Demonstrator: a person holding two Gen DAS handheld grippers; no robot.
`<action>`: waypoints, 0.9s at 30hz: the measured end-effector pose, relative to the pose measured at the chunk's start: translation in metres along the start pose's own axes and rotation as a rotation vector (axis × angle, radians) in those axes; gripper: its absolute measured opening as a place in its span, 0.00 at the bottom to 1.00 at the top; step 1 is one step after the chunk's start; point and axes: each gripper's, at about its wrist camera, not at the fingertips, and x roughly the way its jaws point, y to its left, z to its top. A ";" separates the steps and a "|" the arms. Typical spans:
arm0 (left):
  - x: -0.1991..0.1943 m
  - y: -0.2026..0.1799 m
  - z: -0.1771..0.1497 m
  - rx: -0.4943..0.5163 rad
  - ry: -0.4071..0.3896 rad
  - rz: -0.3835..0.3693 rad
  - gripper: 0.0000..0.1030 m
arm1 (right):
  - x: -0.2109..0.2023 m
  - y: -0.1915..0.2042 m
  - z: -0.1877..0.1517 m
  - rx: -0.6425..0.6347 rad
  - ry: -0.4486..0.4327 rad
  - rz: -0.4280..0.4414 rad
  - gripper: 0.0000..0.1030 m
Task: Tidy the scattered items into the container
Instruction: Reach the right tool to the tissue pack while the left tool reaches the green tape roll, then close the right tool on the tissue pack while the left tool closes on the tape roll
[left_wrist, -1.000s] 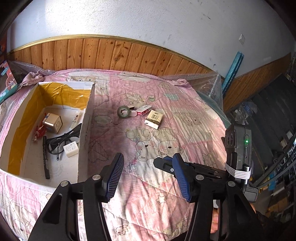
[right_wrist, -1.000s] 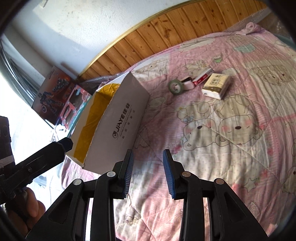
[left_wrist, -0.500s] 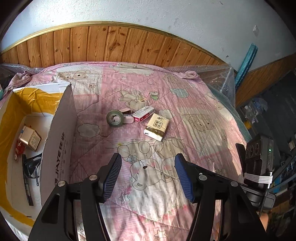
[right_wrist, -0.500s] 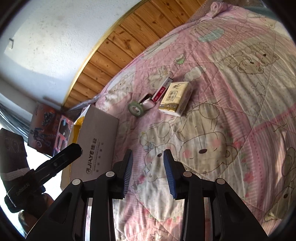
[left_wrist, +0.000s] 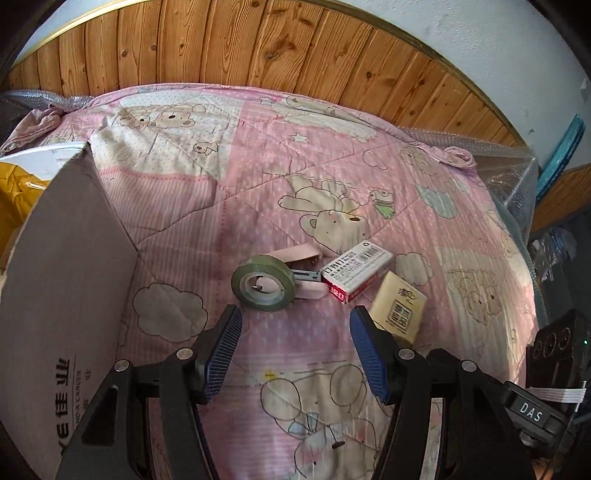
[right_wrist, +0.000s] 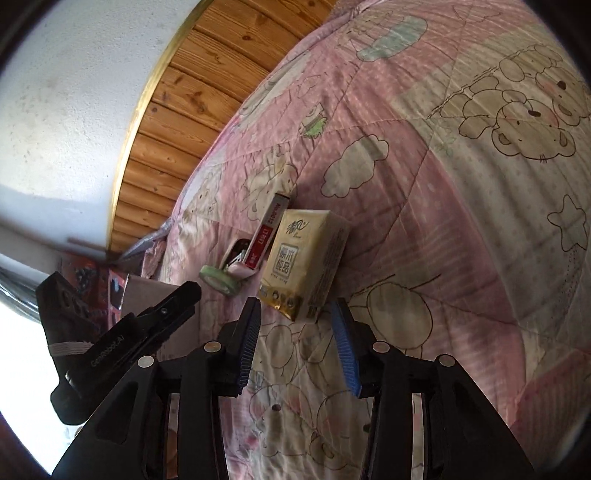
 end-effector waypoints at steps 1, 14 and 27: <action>0.007 0.002 0.002 -0.007 0.001 0.004 0.60 | 0.005 -0.003 0.003 0.006 0.004 -0.002 0.43; 0.051 0.030 0.017 -0.093 -0.025 -0.061 0.69 | 0.057 0.020 0.028 -0.090 0.024 0.034 0.49; 0.048 0.045 0.015 -0.130 -0.054 -0.118 0.50 | 0.081 0.043 0.030 -0.143 0.045 0.015 0.25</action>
